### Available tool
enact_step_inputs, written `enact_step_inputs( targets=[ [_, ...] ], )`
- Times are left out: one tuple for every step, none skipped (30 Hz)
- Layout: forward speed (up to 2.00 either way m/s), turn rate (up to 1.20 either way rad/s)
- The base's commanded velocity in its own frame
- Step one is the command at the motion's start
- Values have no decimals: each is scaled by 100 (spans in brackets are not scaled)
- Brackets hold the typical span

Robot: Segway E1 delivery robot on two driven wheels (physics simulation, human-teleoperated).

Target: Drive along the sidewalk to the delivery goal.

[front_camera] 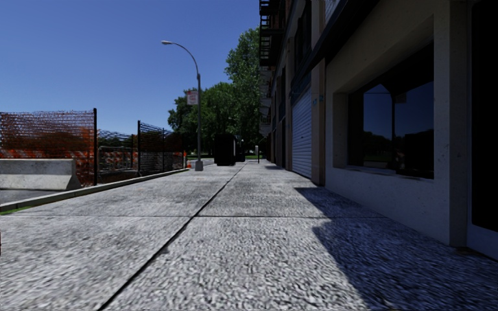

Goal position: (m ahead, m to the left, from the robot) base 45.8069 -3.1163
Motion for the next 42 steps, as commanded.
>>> enact_step_inputs(
  targets=[
    [194, 0],
    [194, 0],
    [194, 0],
    [194, 0],
    [194, 0],
    [194, 0],
    [194, 0],
    [194, 0],
    [194, 0],
    [194, 0],
    [194, 0],
    [194, 0],
    [194, 0],
    [194, 0],
    [194, 0],
    [194, 0],
    [194, 0],
    [194, 0],
    [194, 0],
    [194, 0],
    [194, 0],
    [194, 0],
    [194, 0],
    [194, 0],
    [194, 0],
    [194, 0],
    [194, 0],
    [194, 0],
    [194, 0],
    [194, 0],
    [194, 0],
    [194, 0],
    [194, 0],
    [194, 0],
    [194, 0],
    [194, 0],
    [194, 0],
    [194, 0],
    [194, 0],
    [194, 0],
    [194, 0],
    [194, 0]
  ],
)
